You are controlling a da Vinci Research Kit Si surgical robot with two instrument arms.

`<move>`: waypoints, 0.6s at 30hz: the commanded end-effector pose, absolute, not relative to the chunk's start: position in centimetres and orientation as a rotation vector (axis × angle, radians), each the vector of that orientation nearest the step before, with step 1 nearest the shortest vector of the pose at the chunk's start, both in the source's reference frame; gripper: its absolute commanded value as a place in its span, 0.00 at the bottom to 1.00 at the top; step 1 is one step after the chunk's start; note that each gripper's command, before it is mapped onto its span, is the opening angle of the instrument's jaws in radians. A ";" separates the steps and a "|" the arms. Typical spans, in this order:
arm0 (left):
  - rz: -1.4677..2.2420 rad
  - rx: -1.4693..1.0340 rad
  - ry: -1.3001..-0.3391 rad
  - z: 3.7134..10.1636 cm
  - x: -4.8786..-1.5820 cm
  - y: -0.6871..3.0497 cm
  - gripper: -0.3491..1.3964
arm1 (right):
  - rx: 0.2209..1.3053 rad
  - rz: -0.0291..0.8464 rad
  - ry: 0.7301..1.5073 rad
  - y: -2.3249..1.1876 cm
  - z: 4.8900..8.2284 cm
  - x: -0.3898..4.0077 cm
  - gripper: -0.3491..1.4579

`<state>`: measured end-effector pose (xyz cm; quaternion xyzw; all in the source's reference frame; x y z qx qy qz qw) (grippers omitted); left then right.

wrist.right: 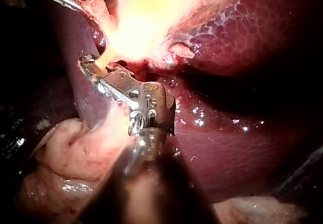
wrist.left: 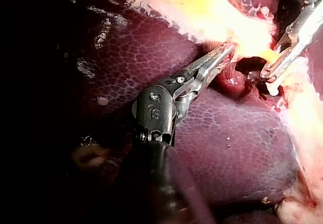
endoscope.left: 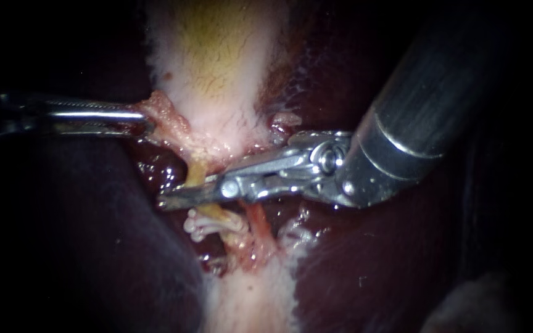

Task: Going back third clip left tube

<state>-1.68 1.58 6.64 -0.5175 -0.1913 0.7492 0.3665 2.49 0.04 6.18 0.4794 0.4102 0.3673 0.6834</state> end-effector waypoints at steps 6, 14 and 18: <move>1.925 -1.331 -0.492 6.64 -1.68 1.58 0.00 | 1.152 0.814 1.078 0.00 6.24 2.57 0.33; 1.926 -1.331 -0.493 6.64 -1.66 1.58 0.00 | 1.120 0.810 1.109 -0.14 6.46 2.70 0.45; 1.926 -1.331 -0.493 6.64 -1.66 1.58 0.00 | 1.036 0.769 1.138 -0.13 6.61 2.68 0.46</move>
